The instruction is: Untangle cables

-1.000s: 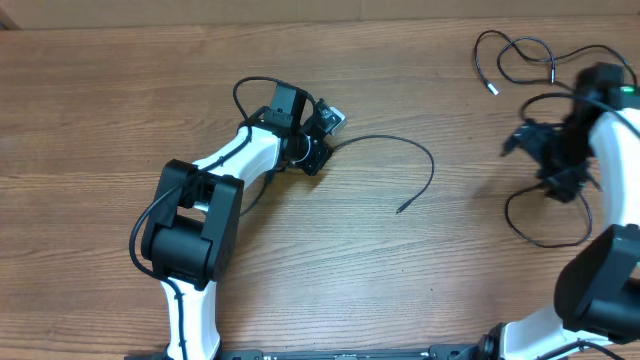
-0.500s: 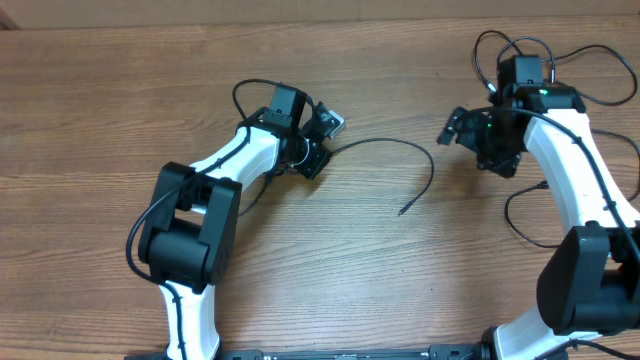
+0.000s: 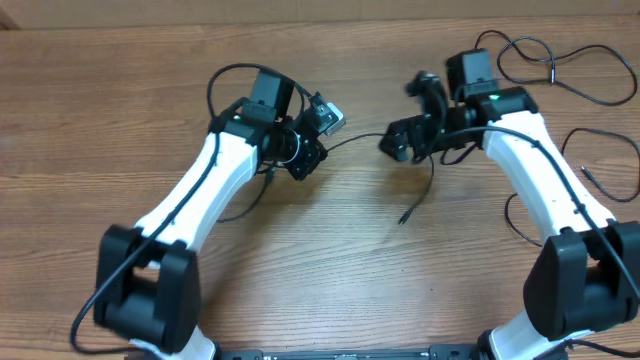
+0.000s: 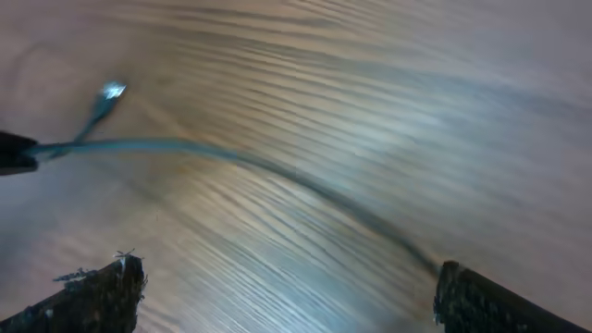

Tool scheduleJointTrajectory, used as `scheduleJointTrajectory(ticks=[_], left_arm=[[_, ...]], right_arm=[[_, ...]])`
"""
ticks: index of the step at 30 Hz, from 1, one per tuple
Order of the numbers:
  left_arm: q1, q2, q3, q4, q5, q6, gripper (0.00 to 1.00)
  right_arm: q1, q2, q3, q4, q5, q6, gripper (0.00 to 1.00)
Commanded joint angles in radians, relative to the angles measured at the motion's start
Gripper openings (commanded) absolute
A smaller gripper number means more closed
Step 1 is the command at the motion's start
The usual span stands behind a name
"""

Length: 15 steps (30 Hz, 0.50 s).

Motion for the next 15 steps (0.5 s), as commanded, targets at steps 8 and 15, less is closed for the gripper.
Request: scheduleJointTrajectory(ticks=[8,15], left_arm=[[0.028,-0.137,-0.001,-0.087,0.095,0.130,0.04],[0.035,-0.136,-0.001,-0.071,0.119,0.130,0.04]], right_arm=[[0.038,-0.006,-0.003,0.067,-0.290,-0.236,1.00],[0.038,-0.006,-0.003,0.050,-0.420,-0.331,1.00]])
